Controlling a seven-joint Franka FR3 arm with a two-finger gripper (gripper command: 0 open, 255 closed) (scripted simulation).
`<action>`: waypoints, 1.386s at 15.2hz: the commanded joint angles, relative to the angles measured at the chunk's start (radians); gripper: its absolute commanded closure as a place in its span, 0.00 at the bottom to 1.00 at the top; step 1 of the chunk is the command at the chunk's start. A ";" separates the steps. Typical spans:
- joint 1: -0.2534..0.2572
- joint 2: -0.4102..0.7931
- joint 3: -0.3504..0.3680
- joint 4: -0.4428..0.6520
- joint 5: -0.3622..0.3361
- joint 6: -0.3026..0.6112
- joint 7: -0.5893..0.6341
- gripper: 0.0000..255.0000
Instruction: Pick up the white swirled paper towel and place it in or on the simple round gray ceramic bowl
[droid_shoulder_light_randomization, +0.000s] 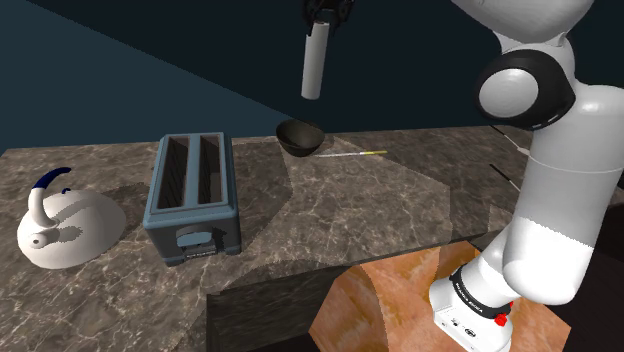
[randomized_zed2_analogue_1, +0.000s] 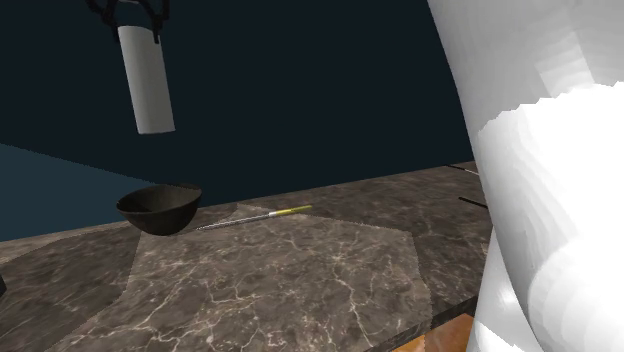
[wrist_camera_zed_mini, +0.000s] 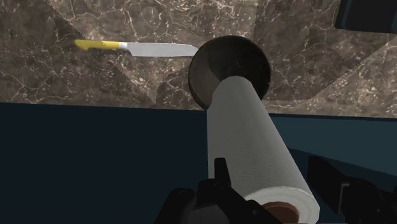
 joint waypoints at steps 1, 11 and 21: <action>0.005 -0.021 0.001 -0.057 -0.003 0.037 0.008 1.00; 0.010 -0.111 0.002 -0.337 -0.009 0.225 0.022 1.00; 0.012 -0.145 0.002 -0.522 -0.014 0.376 0.034 1.00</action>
